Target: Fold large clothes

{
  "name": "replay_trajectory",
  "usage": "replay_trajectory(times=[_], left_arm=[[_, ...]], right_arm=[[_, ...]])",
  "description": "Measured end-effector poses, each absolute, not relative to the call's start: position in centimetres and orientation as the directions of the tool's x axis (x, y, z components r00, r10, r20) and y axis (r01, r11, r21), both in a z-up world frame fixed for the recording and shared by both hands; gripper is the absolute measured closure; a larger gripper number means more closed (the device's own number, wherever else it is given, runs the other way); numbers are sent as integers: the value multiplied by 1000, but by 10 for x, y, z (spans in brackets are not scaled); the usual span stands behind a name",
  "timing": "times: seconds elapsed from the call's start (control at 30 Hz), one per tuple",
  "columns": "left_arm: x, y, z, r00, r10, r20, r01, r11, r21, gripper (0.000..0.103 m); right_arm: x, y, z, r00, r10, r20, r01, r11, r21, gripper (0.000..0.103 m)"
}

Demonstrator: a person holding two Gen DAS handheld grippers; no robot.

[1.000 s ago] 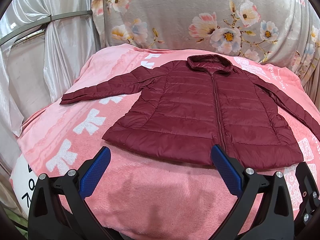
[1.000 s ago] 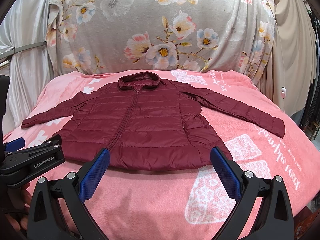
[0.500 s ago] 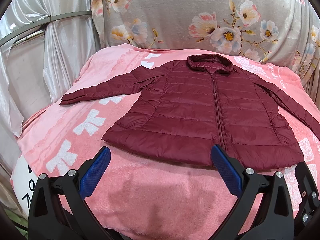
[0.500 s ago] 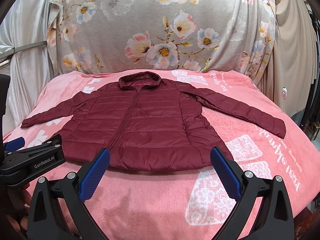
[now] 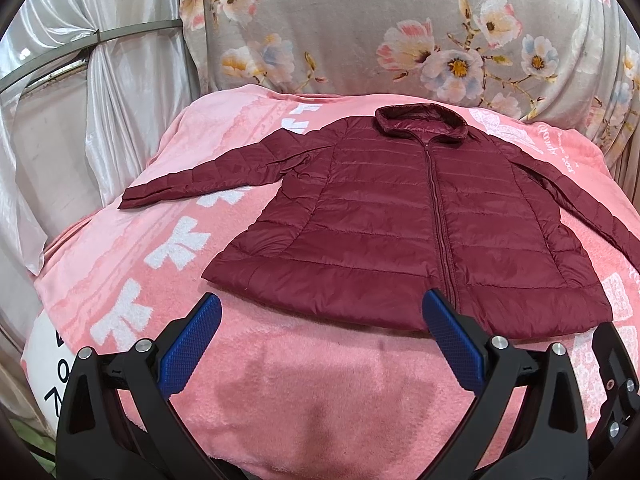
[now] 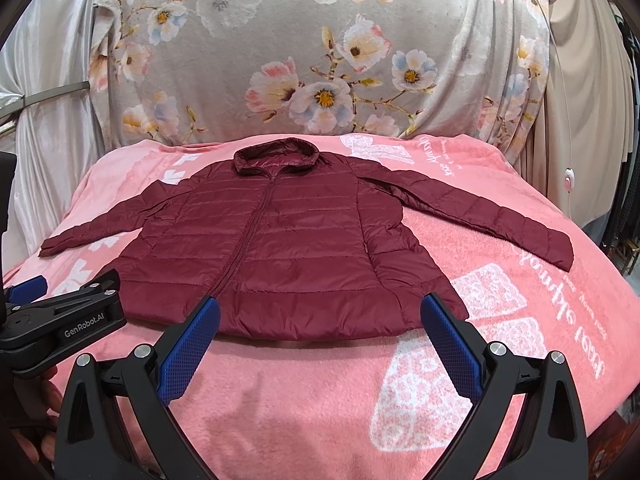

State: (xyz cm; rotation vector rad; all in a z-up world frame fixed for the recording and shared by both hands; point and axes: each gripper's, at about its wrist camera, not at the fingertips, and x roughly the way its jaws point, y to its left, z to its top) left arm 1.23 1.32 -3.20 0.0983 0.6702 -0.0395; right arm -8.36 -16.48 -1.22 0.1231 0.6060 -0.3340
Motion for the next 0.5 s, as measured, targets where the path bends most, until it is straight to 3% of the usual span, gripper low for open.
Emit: replay_trajectory(times=[0.5], left_arm=[[39, 21, -29, 776, 9, -630, 40, 997, 64, 5]], right_arm=[[-64, -201, -21, 744, -302, -596, 392, 920, 24, 5]])
